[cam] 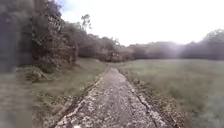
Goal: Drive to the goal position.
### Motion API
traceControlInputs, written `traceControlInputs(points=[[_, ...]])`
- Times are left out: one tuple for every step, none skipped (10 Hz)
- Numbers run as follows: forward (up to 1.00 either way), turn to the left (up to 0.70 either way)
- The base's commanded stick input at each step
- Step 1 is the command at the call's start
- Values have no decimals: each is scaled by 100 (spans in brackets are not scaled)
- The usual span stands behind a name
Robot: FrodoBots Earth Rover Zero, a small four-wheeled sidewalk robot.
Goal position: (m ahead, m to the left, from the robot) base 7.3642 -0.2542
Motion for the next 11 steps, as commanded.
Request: traceControlInputs(points=[[85, 0], [85, -14], [85, -23], [85, -25], [85, -13], [85, 0], [85, 0], [85, -4], [85, -25], [85, -31], [85, -33]])
